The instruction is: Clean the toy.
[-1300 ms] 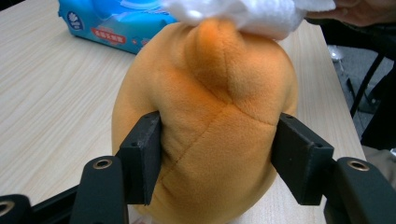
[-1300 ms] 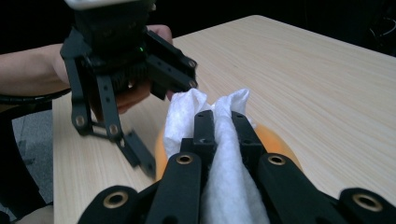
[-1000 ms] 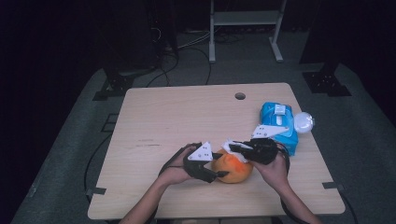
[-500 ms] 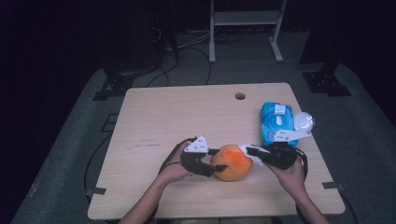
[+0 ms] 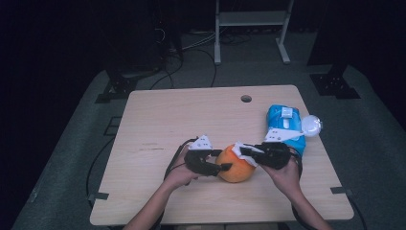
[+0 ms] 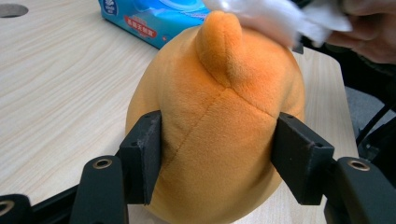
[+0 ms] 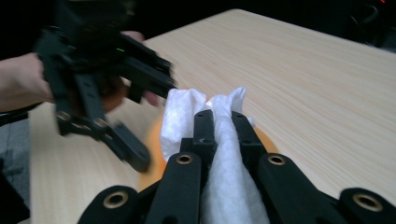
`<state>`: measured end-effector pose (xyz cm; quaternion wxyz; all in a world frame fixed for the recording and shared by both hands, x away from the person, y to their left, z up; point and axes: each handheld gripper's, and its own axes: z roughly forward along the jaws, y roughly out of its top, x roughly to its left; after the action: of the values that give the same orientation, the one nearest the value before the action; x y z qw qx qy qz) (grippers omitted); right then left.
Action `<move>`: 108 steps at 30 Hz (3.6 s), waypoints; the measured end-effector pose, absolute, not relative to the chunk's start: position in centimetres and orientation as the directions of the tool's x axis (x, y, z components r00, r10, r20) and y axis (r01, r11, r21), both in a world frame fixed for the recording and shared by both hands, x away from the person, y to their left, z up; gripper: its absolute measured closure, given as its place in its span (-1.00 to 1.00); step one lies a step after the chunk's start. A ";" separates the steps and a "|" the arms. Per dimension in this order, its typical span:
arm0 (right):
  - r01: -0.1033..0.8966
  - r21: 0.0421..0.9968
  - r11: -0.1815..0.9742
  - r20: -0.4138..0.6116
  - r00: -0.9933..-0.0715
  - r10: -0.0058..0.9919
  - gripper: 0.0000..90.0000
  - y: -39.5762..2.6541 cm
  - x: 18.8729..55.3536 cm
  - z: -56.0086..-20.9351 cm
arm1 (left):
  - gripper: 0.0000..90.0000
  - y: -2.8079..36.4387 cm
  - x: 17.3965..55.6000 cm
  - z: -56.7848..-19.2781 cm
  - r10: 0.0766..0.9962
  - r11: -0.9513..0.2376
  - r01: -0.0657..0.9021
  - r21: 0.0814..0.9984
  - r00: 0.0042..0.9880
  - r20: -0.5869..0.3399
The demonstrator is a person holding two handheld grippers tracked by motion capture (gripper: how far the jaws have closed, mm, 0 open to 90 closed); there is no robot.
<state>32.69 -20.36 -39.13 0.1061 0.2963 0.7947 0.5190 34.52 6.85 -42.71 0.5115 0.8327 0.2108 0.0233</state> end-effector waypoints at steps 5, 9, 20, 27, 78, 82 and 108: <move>0.435 0.870 0.230 0.203 -0.743 0.638 0.83 -23.0 33.5 -40.7 | -0.15 6.9 34.7 -42.9 0.373 -0.369 0.337 0.866 0.907 -0.194; 0.446 0.869 0.215 0.223 -0.740 0.634 0.83 -23.3 33.5 -40.9 | -0.14 7.0 34.8 -42.9 0.377 -0.371 0.339 0.865 0.906 -0.193; 0.391 0.882 0.263 0.185 -0.800 0.571 0.83 -20.7 32.9 -39.9 | -0.10 7.3 34.7 -42.8 0.372 -0.389 0.344 0.854 0.907 -0.197; 0.416 0.870 0.266 0.184 -0.773 0.607 0.82 -21.8 33.4 -40.5 | -0.08 6.7 33.5 -42.2 0.228 -0.467 0.216 0.857 0.966 -0.119; 0.466 0.837 0.287 0.306 -0.833 0.461 0.77 -28.9 30.0 -42.3 | 0.41 0.9 34.4 -41.3 0.221 -0.533 0.312 0.786 0.948 -0.227; 0.460 0.846 0.272 0.306 -0.834 0.458 0.77 -29.0 30.1 -42.0 | 0.49 1.3 34.2 -40.2 0.244 -0.526 0.308 0.793 0.948 -0.206; 0.522 0.783 0.338 0.269 -0.774 0.574 0.14 -29.9 32.0 -44.6 | 0.47 7.0 37.3 -38.0 0.469 -0.497 0.338 0.799 0.879 -0.080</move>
<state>32.03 -29.94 -44.60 0.0275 0.3352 0.8174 0.4678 37.26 6.99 -38.02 0.4433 0.8620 0.2343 0.0740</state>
